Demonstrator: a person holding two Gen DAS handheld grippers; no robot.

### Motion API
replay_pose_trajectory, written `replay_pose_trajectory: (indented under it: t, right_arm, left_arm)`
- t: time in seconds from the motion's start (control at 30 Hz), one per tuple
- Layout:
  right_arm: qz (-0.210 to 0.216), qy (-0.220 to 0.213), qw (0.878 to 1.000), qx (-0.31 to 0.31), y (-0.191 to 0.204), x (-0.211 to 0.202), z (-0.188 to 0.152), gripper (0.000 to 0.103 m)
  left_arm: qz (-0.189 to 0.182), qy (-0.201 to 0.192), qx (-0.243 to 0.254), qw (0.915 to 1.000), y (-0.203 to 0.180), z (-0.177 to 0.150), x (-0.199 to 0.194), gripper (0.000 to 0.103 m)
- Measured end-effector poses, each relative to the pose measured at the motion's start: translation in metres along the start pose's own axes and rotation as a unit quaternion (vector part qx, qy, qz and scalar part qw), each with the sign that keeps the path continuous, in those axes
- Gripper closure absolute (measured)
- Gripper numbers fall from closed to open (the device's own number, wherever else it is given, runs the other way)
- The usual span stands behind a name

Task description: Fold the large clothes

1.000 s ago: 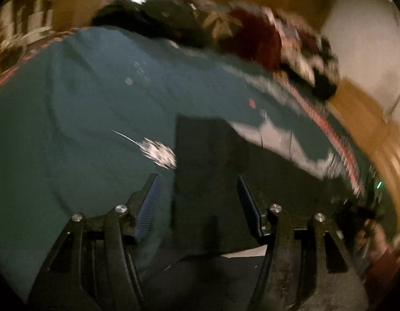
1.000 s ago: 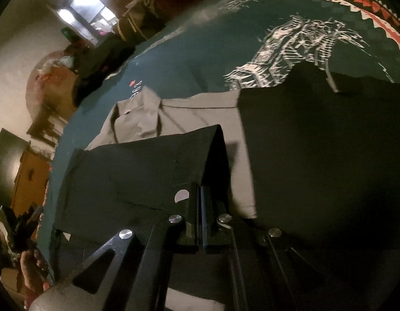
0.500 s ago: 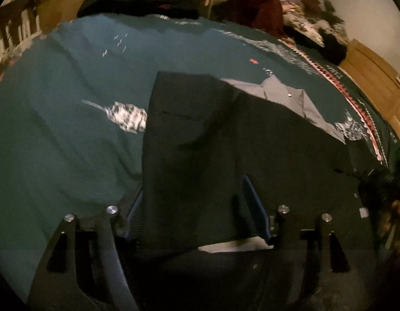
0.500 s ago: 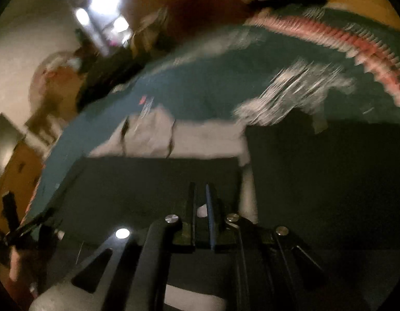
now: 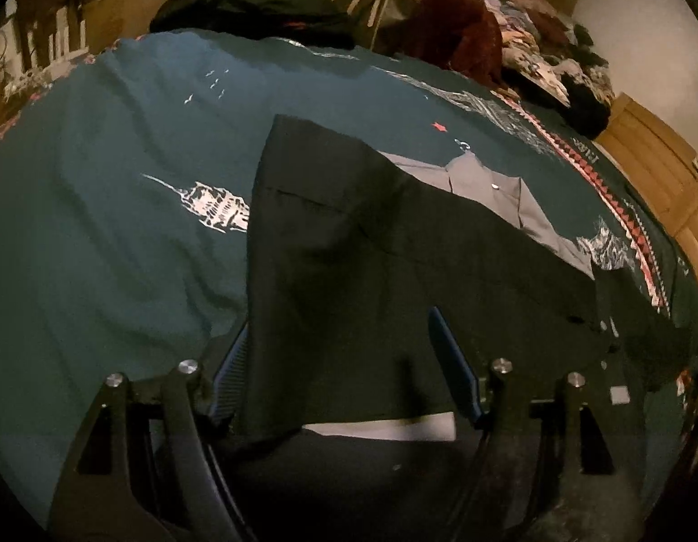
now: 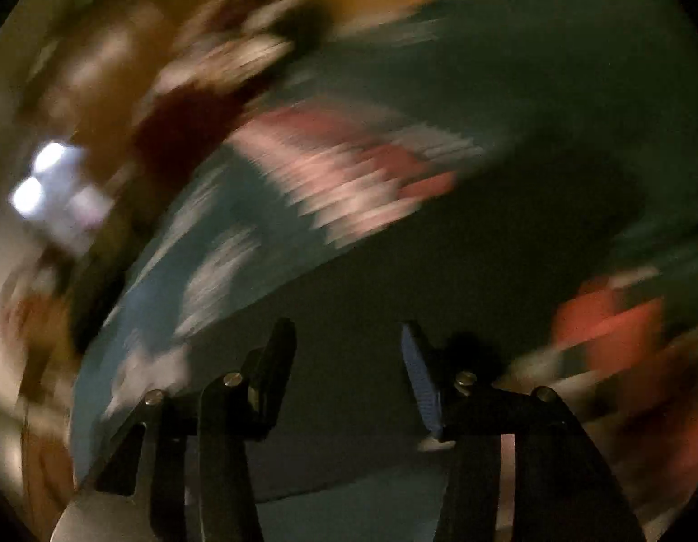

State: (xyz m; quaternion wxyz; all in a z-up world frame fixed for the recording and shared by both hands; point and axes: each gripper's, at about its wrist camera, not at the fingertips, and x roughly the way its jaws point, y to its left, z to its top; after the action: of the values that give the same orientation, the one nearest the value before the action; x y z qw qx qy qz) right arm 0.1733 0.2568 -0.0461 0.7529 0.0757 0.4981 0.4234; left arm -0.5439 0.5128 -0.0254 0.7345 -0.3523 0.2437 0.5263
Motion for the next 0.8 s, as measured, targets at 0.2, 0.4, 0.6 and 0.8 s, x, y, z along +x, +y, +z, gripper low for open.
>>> replay_pose_trajectory:
  t: [0.2, 0.4, 0.6, 0.8]
  right_arm:
    - [0.002, 0.017, 0.990, 0.143, -0.112, -0.006, 0.033, 0.049]
    - [-0.008, 0.031, 0.991, 0.129, -0.121, 0.010, 0.038, 0.053]
    - [-0.015, 0.013, 0.993, 0.117, -0.115, 0.017, 0.035, 0.055]
    - [-0.020, -0.006, 0.997, 0.074, -0.096, 0.019, 0.045, 0.086]
  left_arm:
    - [-0.003, -0.015, -0.018, 0.9997, -0.009, 0.004, -0.010, 0.028]
    - [-0.001, -0.039, -0.012, 0.9992, -0.025, 0.013, -0.024, 0.028]
    - [-0.003, -0.042, -0.016, 0.9990, -0.028, 0.015, -0.026, 0.028]
    - [-0.016, -0.063, -0.018, 0.9977, -0.029, 0.023, -0.041, 0.029]
